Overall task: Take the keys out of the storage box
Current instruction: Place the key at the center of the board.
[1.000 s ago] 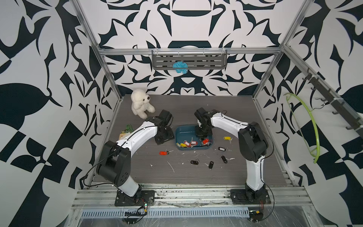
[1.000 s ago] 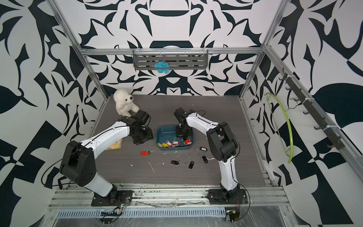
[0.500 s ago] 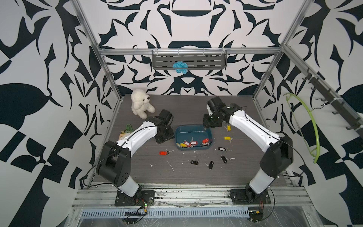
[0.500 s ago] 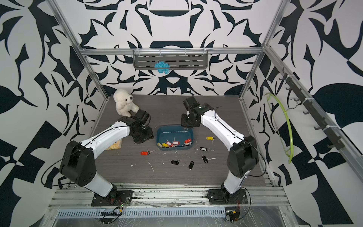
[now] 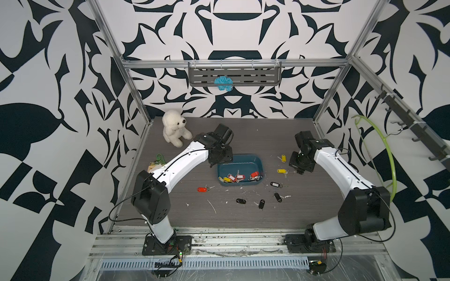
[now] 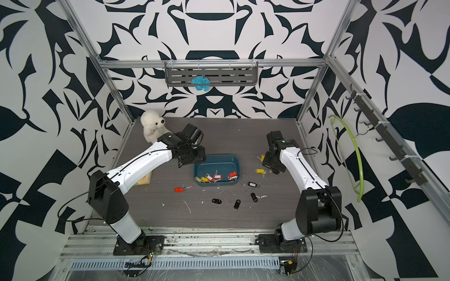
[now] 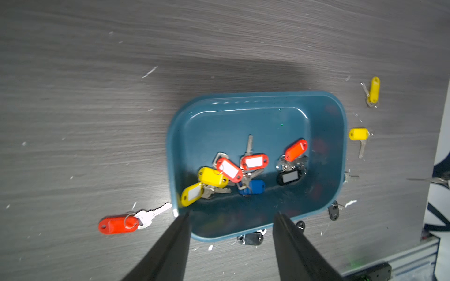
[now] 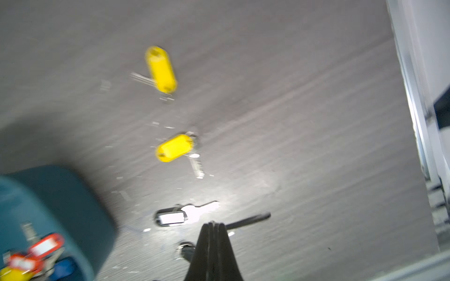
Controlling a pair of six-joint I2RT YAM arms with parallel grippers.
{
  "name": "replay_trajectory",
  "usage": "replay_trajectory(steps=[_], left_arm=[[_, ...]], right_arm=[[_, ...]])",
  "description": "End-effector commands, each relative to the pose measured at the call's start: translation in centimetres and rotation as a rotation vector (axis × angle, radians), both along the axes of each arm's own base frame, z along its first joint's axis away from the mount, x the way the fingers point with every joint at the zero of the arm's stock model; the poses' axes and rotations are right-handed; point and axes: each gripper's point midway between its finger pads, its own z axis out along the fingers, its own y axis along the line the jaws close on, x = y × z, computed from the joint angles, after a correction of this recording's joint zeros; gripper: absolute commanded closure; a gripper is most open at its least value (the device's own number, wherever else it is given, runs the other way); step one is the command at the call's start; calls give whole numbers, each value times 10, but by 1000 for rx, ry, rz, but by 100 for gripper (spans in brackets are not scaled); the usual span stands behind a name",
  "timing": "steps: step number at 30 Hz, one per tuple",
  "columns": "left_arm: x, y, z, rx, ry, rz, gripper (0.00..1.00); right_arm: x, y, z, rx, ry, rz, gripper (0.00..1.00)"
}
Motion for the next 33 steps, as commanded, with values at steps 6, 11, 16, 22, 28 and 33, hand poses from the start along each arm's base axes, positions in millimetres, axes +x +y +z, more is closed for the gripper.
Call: replay_trajectory(steps=[6, 11, 16, 22, 28, 33], left_arm=[[7, -38, -11, -1, -3, -161, 39], [3, -65, -45, 26, 68, -289, 39], [-3, -77, -73, 12, 152, -321, 40], [2, -72, -94, 84, 185, -305, 41], [0, -60, -111, 162, 222, -294, 42], [-11, -52, -127, 193, 289, -278, 42]], right_arm=[[-4, -31, -19, -26, -41, -146, 100], [-3, -39, -31, -20, -53, -197, 68], [-4, -38, -47, -10, 1, -203, 39], [5, -37, -47, -4, -21, -200, 38], [14, -33, -39, 20, -40, -172, 39], [16, -28, -40, 47, -42, -159, 40]])
